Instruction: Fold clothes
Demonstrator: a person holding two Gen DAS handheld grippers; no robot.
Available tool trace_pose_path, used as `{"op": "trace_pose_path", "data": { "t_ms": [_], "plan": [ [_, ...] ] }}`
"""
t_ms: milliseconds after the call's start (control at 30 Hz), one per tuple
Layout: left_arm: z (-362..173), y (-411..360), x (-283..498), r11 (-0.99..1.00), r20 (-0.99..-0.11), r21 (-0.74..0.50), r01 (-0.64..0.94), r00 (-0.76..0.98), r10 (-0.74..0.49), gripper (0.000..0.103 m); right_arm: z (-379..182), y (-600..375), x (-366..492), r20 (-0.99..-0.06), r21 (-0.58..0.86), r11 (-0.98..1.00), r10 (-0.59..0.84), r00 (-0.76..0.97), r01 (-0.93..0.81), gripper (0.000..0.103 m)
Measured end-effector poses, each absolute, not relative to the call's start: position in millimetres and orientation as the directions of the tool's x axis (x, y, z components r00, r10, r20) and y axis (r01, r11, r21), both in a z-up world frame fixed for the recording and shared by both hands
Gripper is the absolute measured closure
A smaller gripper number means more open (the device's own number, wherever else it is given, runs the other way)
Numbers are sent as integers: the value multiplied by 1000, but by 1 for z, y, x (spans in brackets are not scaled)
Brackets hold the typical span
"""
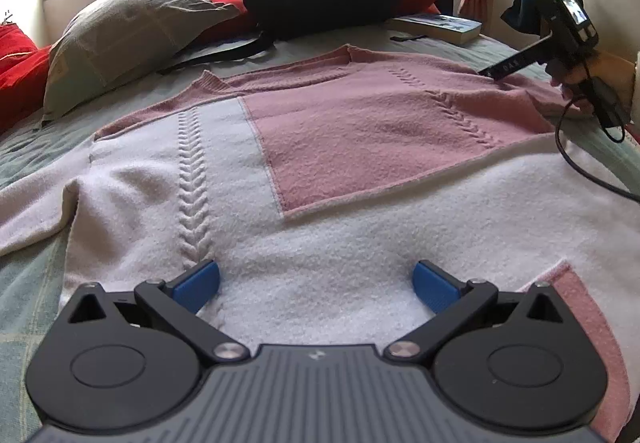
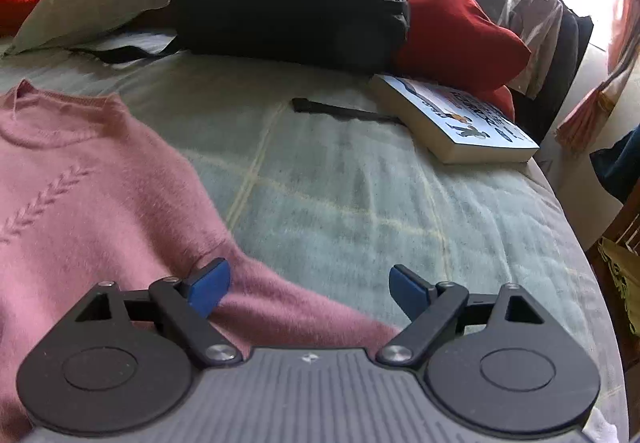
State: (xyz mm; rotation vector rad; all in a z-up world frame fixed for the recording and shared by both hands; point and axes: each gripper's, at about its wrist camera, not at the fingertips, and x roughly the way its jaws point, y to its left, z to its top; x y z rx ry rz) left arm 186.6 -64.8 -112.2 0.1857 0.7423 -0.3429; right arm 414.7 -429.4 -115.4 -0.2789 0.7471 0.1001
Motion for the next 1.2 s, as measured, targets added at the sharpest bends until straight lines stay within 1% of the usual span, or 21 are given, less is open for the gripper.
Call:
{"op": "trace_pose_path", "data": {
  "t_ms": [100,200,233,267,333,400,433,467,500,533,633,767,833,933,967,1033,1133,1200],
  "plan": [
    [-112,-65,187,928,-687,44,371,685,-241,0,-114,-434,414,-697,-191,957,25,716,-219,14],
    [-112,-65,187,927,-686,47,373,687,-242,0,-113,-438,413,-711,-166,946,81,698,-279,22],
    [-113,-65,187,926,-685,47,374,687,-242,0,-114,-439,414,-716,-153,941,105,691,-301,27],
    [-113,-65,187,926,-685,48,373,687,-242,0,-114,-442,415,-723,-125,940,132,678,-317,36],
    [-113,-66,188,926,-685,50,373,688,-240,0,-114,-445,416,-735,-62,941,182,653,-332,44],
    [-113,-66,187,926,-685,51,374,688,-240,0,-112,-445,414,-738,-28,938,214,640,-345,58],
    [-113,-66,188,926,-686,51,374,687,-240,0,-111,-446,414,-740,-11,936,229,633,-352,73],
    [-112,-66,188,926,-687,52,374,687,-239,0,-109,-443,411,-739,-14,933,233,632,-360,87],
    [-112,-67,188,926,-689,51,373,685,-238,0,-107,-440,408,-736,-39,929,222,640,-367,91],
    [-111,-67,188,927,-691,51,372,683,-237,0,-105,-438,406,-728,-62,929,208,654,-365,93],
    [-107,-68,190,927,-700,52,371,676,-231,1,-96,-438,409,-692,-109,941,159,704,-321,94],
    [-105,-72,190,925,-706,64,374,672,-223,1,-87,-440,428,-656,-135,957,109,747,-258,94],
    [-105,-74,190,924,-707,69,376,672,-221,1,-92,-437,441,-662,-154,958,81,745,-241,94],
    [-105,-73,190,925,-709,61,376,668,-225,1,-113,-429,453,-709,-181,953,45,703,-243,93],
    [-106,-72,190,924,-710,58,378,667,-228,1,-113,-428,451,-705,-191,952,37,708,-240,90],
    [-105,-71,189,923,-710,56,382,665,-232,1,-108,-427,445,-691,-190,956,31,722,-223,88],
    [-104,-70,189,921,-708,57,385,666,-234,1,-87,-424,430,-663,-173,966,32,748,-194,83],
    [-104,-70,188,923,-707,55,382,668,-234,1,-74,-420,422,-668,-115,974,70,741,-195,78]
  ]
}}
